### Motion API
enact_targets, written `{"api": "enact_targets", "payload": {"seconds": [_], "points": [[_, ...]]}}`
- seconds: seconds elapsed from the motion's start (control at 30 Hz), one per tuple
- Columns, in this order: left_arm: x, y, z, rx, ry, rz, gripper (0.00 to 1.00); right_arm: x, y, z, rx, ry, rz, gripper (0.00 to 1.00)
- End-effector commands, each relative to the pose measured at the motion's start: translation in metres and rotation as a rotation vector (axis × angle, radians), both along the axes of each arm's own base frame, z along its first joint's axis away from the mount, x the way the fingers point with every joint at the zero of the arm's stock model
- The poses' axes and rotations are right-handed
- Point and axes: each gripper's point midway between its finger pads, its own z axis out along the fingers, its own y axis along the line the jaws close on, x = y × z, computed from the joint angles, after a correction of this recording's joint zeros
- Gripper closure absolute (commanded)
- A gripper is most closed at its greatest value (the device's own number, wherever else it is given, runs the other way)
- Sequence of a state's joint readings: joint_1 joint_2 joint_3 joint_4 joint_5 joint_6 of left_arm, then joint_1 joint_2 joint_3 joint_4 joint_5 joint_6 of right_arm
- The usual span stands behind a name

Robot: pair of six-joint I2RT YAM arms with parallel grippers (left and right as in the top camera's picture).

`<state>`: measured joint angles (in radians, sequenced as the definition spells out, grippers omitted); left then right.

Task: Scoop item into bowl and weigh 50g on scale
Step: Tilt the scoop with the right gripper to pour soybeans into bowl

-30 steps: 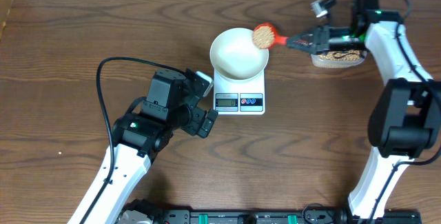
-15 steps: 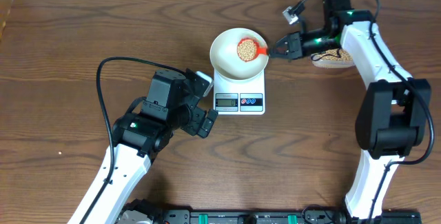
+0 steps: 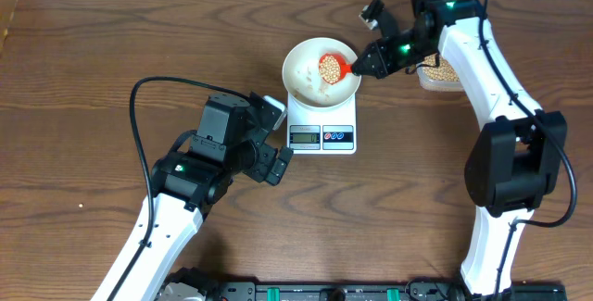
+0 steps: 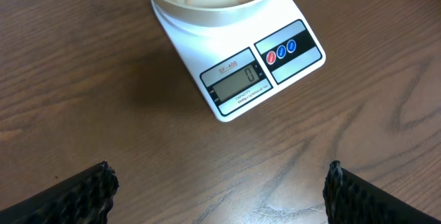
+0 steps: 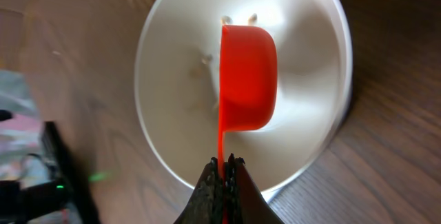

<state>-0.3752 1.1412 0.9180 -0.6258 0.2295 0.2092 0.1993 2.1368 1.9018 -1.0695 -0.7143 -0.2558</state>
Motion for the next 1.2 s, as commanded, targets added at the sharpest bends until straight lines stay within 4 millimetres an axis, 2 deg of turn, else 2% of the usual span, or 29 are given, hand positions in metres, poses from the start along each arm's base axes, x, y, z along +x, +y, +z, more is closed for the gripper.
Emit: {"api": "enact_targets", "payload": {"seconds": [0.0,0.17,0.4,0.6,0.87,1.17], "points": [[0.000,0.002,-0.004,0.012,0.009,0.011,0.02,0.003,0.004,0.001,-0.109,-0.074,0.031,0.99],[0.000,0.002,-0.004,0.012,0.009,0.011,0.02,-0.001,0.019,0.011,-0.119,-0.099,0.063,0.99],[0.000,0.002,-0.004,0.012,0.009,0.011,0.02,0.005,0.012,0.012,-0.238,-0.144,0.047,0.99],[0.000,0.002,-0.004,0.012,0.008,0.011,0.02,0.001,0.024,0.019,-0.253,-0.168,0.070,0.99],[0.000,0.002,-0.004,0.012,0.009,0.011,0.02,0.002,0.018,0.016,-0.403,-0.222,0.062,0.99],[0.000,0.002,-0.004,0.012,0.009,0.011,0.02,0.007,0.014,0.022,-0.514,-0.301,0.055,0.99]]}}
